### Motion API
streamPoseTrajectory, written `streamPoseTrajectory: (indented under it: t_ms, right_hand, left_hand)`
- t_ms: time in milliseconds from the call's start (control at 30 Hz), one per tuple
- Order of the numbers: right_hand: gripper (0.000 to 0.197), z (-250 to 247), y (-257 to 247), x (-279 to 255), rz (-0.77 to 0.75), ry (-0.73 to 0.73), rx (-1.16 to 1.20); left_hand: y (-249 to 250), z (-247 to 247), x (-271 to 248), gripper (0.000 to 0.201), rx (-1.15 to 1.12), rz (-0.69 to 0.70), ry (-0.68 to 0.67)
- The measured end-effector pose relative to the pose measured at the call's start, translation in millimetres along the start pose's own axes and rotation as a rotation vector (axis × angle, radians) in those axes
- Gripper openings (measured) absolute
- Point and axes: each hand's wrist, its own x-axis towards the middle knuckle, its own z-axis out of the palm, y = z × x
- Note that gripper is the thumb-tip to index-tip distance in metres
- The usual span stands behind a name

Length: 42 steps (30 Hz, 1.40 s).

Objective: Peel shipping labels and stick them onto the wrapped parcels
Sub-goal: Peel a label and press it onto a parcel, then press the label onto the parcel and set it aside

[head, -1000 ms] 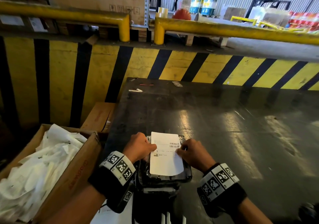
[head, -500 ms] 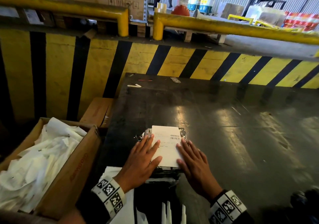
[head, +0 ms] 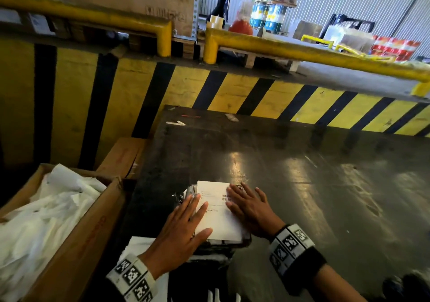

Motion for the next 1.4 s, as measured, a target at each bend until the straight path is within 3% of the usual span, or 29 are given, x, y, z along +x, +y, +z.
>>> streamPoseTrajectory:
  t_ms: [67, 133, 167, 267, 300, 400, 500, 633, 700, 867, 1000, 1167, 1400]
  right_hand:
    - [0.07, -5.6, 0.9, 12.3, 0.037, -0.045, -0.027]
    - [0.057, -7.7, 0.9, 19.8, 0.064, -0.028, -0.011]
    - [0.062, -8.7, 0.9, 22.8, 0.068, -0.03, -0.008]
    - [0.108, -14.0, -0.8, 20.3, 0.0, -0.039, -0.07]
    - [0.114, -16.0, -5.1, 15.2, -0.044, -0.033, -0.103]
    - [0.107, -18.5, -25.8, -0.9, -0.156, -0.086, -0.146]
    - [0.105, -17.9, -30.5, 3.0, -0.142, -0.155, -0.166]
    - [0.063, -18.7, -15.1, 32.5, -0.031, -0.174, -0.066]
    - [0.055, -18.4, -10.0, 42.9, -0.025, -0.172, -0.013]
    - [0.06, -27.3, -17.6, 37.3, -0.103, -0.176, -0.135]
    - [0.096, -33.3, -39.8, 11.8, -0.255, -0.235, -0.154]
    - [0.058, -35.2, -46.6, 33.2, -0.161, -0.284, -0.153]
    - [0.051, -51.7, -57.6, 53.2, -0.205, -0.327, -0.226]
  left_hand:
    - [1.1, -1.3, -0.3, 0.078, -0.016, 0.007, 0.001]
    - [3.7, -3.9, -1.7, 0.074, -0.02, 0.001, -0.012]
    - [4.7, -5.5, -2.3, 0.072, -0.014, -0.009, -0.016]
    - [7.6, -7.2, -3.6, 0.07, -0.001, -0.029, -0.02]
    - [7.6, -7.2, -3.8, 0.07, -0.004, -0.031, -0.018]
    - [5.7, -6.5, -2.6, 0.074, -0.006, -0.025, -0.031]
    - [4.8, -6.3, -2.5, 0.076, -0.005, -0.008, -0.023]
    - [3.8, -4.4, -3.2, 0.077, -0.038, -0.01, -0.018]
    - [4.4, -5.2, -3.2, 0.076, -0.04, -0.015, -0.028]
    - [5.2, -10.9, -7.4, 0.075, -0.069, -0.022, -0.018]
    - [0.5, -5.3, -11.4, 0.07, -0.11, -0.029, 0.008]
    - [0.2, -2.2, -11.6, 0.07, -0.096, -0.028, 0.006]
    - [3.3, -7.1, -12.7, 0.073, -0.094, -0.053, -0.032]
